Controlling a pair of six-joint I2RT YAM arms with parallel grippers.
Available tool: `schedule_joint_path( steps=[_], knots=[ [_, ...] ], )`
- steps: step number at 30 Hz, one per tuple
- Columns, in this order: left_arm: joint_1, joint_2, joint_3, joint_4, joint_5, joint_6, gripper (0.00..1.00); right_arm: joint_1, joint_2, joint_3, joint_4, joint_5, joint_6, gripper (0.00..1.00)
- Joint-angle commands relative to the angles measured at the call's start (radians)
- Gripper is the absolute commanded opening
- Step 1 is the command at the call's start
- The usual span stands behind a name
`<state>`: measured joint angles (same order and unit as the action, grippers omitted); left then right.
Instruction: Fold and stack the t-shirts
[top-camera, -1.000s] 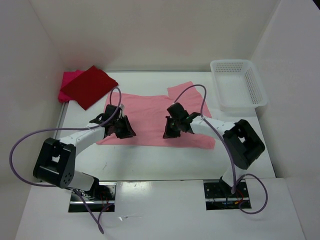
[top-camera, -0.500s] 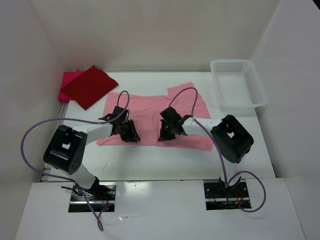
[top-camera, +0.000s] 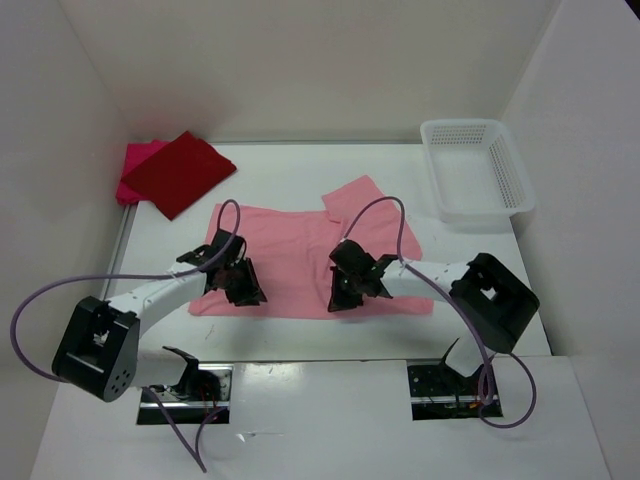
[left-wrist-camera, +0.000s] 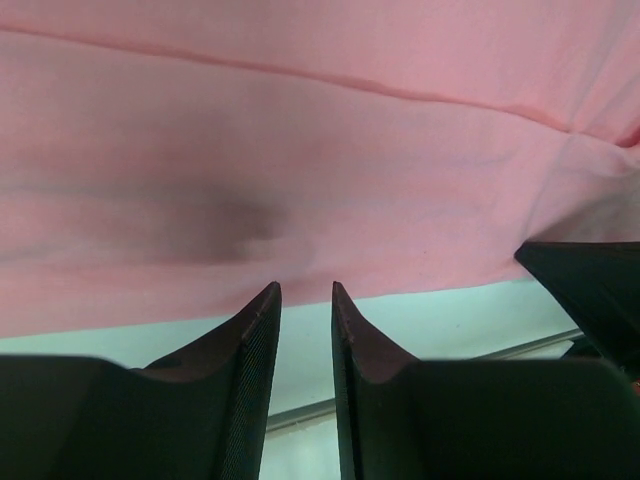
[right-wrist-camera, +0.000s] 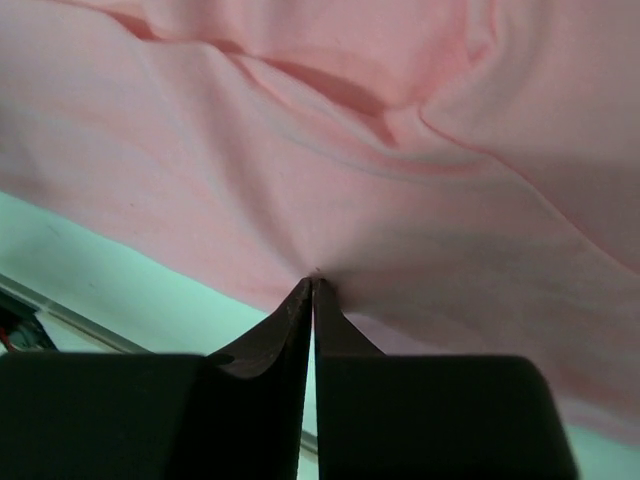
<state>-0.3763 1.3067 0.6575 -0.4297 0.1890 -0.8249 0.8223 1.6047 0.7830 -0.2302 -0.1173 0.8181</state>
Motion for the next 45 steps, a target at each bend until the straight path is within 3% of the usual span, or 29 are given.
schedule_joint_path(
  steps=[1,3,8,11,15,18,27,30,33,35,45],
  knots=[
    [-0.007,-0.052,-0.039,-0.064,0.036,-0.066,0.34,0.008,-0.049,-0.002,-0.135,0.010,-0.031,0.09],
    [0.006,-0.084,-0.026,-0.078,0.023,-0.051,0.33,0.008,-0.058,0.039,-0.159,0.001,-0.059,0.13],
    [0.162,-0.009,0.325,-0.083,-0.111,0.124,0.31,-0.067,-0.077,0.243,-0.198,-0.062,-0.112,0.21],
    [0.288,0.116,0.390,0.053,-0.025,0.167,0.25,-0.150,-0.077,0.314,-0.187,-0.071,-0.152,0.20],
    [0.401,0.316,0.497,0.163,-0.063,0.167,0.17,-0.244,-0.023,0.370,-0.187,-0.050,-0.207,0.13],
    [0.410,0.475,0.608,0.206,-0.152,0.176,0.17,-0.304,-0.023,0.393,-0.178,-0.039,-0.247,0.12],
    [0.410,0.706,0.842,0.187,-0.310,0.176,0.51,-0.379,-0.023,0.394,-0.155,-0.082,-0.289,0.18],
    [0.410,0.758,0.890,0.177,-0.321,0.197,0.57,-0.379,-0.023,0.368,-0.143,-0.105,-0.277,0.18],
    [0.410,0.813,0.962,0.129,-0.344,0.222,0.57,-0.388,-0.023,0.358,-0.133,-0.105,-0.277,0.19],
    [0.410,0.827,0.962,0.120,-0.353,0.234,0.52,-0.399,-0.014,0.358,-0.133,-0.105,-0.267,0.19],
    [0.410,0.864,0.962,0.120,-0.361,0.273,0.49,-0.474,0.041,0.458,-0.124,-0.114,-0.267,0.19]
  ],
)
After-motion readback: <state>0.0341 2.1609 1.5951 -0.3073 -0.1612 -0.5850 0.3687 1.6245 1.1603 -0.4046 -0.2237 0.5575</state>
